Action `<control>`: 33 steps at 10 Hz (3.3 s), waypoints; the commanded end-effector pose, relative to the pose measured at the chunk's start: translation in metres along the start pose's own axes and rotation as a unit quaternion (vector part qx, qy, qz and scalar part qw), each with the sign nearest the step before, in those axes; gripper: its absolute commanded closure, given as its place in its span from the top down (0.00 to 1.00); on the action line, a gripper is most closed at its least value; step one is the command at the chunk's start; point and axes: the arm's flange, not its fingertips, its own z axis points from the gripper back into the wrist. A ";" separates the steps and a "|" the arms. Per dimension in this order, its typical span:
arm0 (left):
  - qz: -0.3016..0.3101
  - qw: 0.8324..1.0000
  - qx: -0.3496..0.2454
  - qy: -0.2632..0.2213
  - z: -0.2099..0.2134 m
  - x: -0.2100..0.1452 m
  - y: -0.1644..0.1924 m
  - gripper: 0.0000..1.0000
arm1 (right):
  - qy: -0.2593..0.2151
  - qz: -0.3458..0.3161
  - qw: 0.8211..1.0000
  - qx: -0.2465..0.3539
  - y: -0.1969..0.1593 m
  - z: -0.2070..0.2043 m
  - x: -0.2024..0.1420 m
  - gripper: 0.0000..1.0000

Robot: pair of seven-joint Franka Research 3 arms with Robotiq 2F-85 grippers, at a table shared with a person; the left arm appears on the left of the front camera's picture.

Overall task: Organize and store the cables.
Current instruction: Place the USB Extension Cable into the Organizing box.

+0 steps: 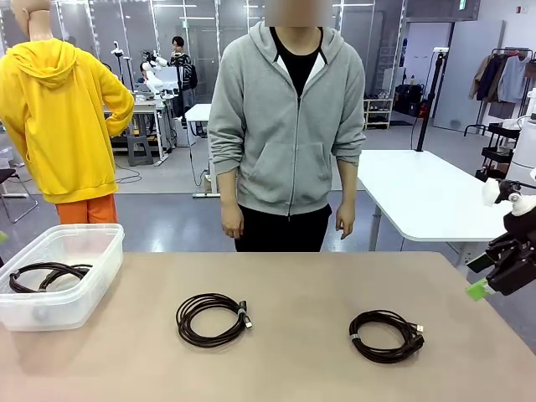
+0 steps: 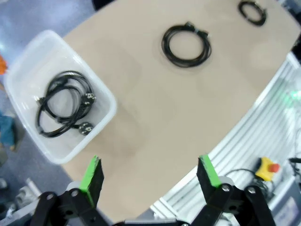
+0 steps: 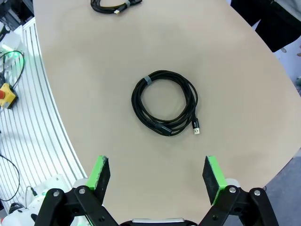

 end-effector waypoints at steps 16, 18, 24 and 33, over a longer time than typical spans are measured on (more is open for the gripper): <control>-0.117 0.985 -0.069 0.107 -0.242 0.191 -0.201 1.00 | 0.000 -0.013 1.000 -0.006 -0.002 0.000 0.003 1.00; -0.114 0.985 -0.063 0.112 -0.244 0.191 -0.202 1.00 | 0.000 -0.013 1.000 -0.006 -0.002 0.000 0.003 1.00; 0.281 0.955 0.069 0.068 -0.334 0.224 -0.190 1.00 | 0.000 -0.013 1.000 -0.006 -0.002 0.000 0.003 1.00; 0.362 0.917 0.100 0.132 -0.424 0.222 -0.163 1.00 | 0.000 -0.013 1.000 -0.006 -0.002 0.000 0.003 1.00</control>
